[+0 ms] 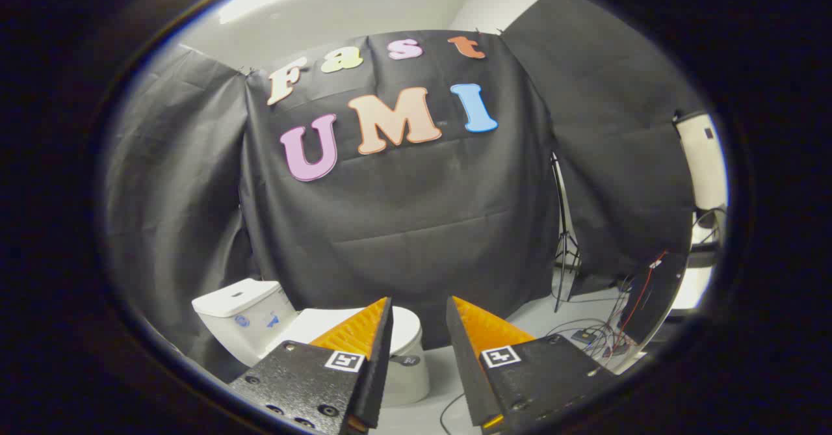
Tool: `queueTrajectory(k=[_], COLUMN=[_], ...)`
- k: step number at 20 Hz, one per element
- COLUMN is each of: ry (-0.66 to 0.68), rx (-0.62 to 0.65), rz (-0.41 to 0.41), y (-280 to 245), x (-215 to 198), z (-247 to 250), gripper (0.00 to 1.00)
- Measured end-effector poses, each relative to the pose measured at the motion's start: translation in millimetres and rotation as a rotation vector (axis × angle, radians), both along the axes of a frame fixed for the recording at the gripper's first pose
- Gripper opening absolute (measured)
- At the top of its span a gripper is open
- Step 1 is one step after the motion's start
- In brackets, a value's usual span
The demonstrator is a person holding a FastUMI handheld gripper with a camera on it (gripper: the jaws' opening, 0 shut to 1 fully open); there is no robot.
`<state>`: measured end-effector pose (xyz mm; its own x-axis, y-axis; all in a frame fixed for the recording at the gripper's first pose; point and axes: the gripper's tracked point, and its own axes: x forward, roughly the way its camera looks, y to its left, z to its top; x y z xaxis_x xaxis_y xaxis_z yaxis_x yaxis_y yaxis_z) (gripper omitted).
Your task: Open the toilet lid.
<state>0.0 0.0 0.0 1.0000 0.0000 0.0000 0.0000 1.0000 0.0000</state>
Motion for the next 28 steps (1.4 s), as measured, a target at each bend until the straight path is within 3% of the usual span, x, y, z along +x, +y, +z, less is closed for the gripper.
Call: queueTrajectory(k=[8,17,21,28], ry=[0.113,0.161,0.165,0.299], rx=[0.232,0.583,0.7,0.847], rz=[-0.006,-0.072,-0.036,-0.023], y=[-22.8,-51.9,-36.0,-2.5], x=[29.4,95.9,125.1,181.0], z=[-37.1,-92.6,-120.4,-199.5], gripper=[0.51,0.51,0.51,0.52])
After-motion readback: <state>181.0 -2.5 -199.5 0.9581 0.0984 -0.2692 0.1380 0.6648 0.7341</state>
